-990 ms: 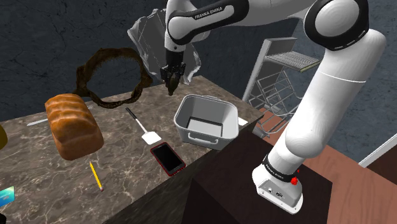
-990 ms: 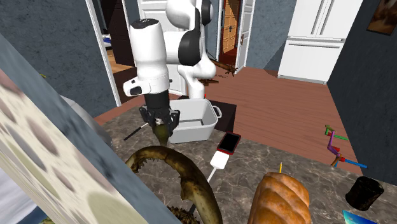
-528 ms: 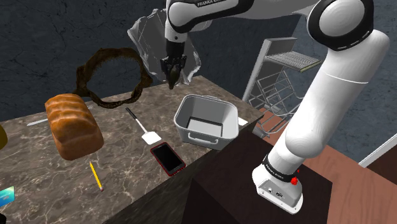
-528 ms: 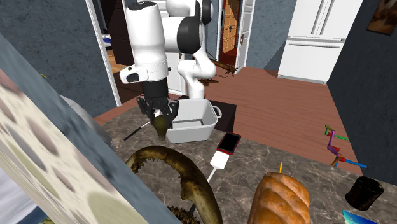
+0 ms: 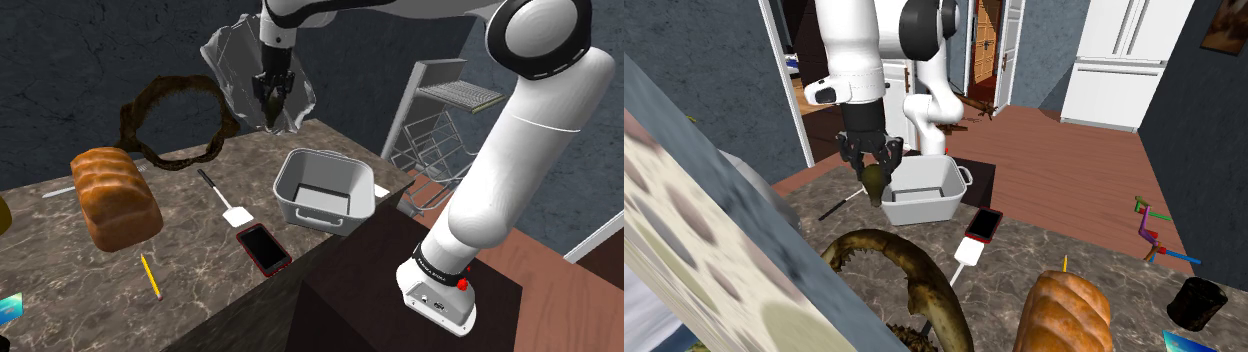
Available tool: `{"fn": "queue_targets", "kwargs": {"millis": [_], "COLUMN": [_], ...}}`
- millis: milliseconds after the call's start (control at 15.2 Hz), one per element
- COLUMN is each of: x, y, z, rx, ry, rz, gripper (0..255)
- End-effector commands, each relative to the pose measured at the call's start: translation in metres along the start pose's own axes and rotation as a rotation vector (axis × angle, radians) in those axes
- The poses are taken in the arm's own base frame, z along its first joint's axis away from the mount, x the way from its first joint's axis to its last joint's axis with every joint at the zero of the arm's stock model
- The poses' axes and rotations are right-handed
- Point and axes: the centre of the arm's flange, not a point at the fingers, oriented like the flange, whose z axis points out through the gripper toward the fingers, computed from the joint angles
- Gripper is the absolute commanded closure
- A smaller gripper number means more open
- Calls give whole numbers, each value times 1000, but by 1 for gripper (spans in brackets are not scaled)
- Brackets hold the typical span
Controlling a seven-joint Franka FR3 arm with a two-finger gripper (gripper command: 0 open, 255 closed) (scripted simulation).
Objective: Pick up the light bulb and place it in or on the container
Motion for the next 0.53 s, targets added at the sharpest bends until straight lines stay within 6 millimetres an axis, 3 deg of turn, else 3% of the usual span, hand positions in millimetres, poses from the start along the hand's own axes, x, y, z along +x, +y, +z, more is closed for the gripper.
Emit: {"fn": "queue_targets", "kwargs": {"millis": [0, 132, 462], "x": [0, -1, -66], "y": [-1, -1, -1], "z": [-10, -18, -25], "rx": [0, 0, 0], "ry": [0, 0, 0], "rz": [0, 0, 0], "gripper": [255, 255, 255]}}
